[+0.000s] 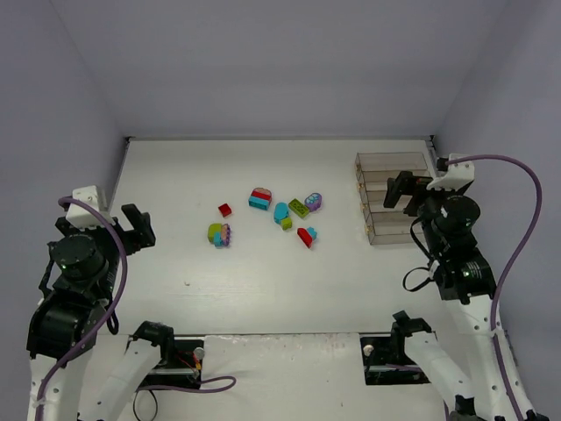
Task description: Sort the legos into containers by color
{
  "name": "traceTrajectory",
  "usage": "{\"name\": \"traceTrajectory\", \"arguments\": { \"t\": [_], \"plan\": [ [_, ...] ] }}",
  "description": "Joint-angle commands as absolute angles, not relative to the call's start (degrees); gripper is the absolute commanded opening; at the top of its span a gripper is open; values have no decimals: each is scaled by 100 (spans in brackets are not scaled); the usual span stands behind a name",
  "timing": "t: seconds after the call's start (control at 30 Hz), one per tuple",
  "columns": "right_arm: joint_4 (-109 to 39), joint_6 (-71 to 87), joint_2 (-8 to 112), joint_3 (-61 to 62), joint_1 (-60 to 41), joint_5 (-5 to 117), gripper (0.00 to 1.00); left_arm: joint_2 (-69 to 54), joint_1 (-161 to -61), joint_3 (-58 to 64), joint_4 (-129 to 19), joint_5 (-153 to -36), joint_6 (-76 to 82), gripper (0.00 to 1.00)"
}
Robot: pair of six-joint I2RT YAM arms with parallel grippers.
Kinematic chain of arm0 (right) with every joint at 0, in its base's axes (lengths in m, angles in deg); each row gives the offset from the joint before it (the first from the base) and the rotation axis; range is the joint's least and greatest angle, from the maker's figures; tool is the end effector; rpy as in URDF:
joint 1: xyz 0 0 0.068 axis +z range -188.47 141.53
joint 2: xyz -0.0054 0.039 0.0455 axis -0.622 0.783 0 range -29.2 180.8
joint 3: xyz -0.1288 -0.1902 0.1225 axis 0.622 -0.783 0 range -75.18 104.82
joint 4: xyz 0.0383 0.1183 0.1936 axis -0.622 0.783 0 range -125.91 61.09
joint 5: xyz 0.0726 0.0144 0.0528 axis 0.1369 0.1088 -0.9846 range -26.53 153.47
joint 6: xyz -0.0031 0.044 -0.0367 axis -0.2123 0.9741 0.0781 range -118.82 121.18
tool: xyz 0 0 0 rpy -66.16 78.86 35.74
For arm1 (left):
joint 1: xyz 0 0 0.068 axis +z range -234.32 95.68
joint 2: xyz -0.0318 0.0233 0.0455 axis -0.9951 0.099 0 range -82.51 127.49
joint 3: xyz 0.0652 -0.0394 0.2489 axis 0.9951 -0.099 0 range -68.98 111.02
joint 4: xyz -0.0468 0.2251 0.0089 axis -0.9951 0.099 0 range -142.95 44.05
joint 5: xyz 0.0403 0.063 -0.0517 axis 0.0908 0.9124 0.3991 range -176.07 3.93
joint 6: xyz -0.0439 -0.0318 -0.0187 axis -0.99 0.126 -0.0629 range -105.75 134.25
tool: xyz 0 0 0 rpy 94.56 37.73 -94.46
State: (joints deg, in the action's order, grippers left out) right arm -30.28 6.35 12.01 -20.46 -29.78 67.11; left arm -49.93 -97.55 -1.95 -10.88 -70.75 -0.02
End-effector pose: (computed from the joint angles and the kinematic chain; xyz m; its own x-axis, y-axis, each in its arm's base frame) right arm 0.1348 0.0180 0.4023 0.1270 0.1104 -0.9857 -0.1006 0.9901 0.0979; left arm 0.0618 -0.0033 0.4026 -0.1167 -0.2167 -0.9692 -0.0649 0.9755 -0.2103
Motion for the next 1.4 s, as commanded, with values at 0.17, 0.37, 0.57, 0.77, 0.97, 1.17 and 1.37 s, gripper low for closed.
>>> {"name": "traceTrajectory", "arguments": {
  "t": [0.17, 0.37, 0.57, 0.77, 0.97, 1.17, 1.37],
  "plan": [
    [-3257, 1163, 2045, -1885, -2950, 6128, 100, -4683, -9794, -165, -1094, -7051, -324, 83],
    [-3319, 1050, 2625, -1762, -2766, 5899, 100, -4534, -9794, -227, -1049, -7086, -403, 83],
    [-3406, 1260, 3530, -1603, -2107, 5864, 100, -4244, -9794, -201, -1067, -7112, -561, 83],
    [-3828, 1375, 4767, -1542, -1186, 5847, 89, -3866, -9794, -113, -979, -7288, -720, 83],
    [-4153, 1559, 5928, -1243, -464, 5969, 88, -3751, -9794, -95, -891, -7323, -781, 83],
    [-4329, 1682, 6869, -900, -199, 5943, 92, -3690, -9794, -104, -804, -7394, -852, 83],
    [-4470, 1621, 7503, -637, -15, 6022, 82, -3751, -9794, -148, -716, -7403, -852, 83]
  ]
}}
